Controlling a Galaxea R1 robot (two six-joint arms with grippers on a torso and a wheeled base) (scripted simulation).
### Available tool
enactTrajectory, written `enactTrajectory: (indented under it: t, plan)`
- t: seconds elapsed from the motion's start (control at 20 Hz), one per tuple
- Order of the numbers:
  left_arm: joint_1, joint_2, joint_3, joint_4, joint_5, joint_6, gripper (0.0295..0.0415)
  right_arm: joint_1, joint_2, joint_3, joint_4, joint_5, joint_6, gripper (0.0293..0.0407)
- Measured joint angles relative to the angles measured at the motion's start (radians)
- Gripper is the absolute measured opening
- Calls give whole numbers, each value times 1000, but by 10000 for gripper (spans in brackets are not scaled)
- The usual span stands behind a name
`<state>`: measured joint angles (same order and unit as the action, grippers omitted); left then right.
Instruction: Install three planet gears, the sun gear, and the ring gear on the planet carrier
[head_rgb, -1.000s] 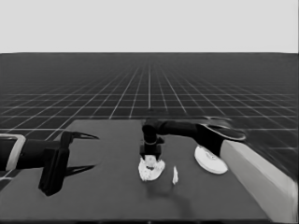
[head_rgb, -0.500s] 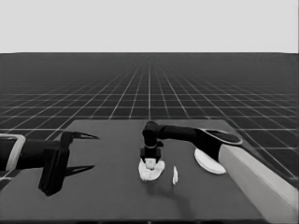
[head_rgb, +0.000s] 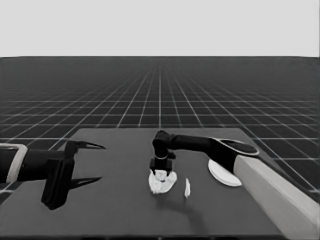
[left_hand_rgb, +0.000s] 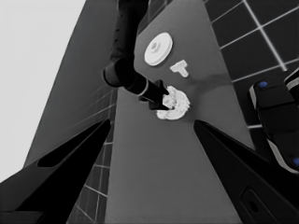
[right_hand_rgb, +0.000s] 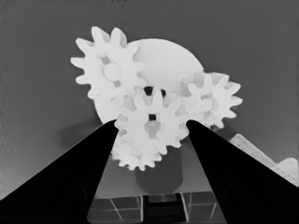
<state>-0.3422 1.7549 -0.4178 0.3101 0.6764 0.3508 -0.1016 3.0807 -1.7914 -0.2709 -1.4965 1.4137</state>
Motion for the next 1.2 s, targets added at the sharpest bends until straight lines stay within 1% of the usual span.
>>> enactTrajectory:
  t: [1.2]
  plan:
    - [0,0,0,0,0,0,385,-3,-1,-1,0,0,251,309]
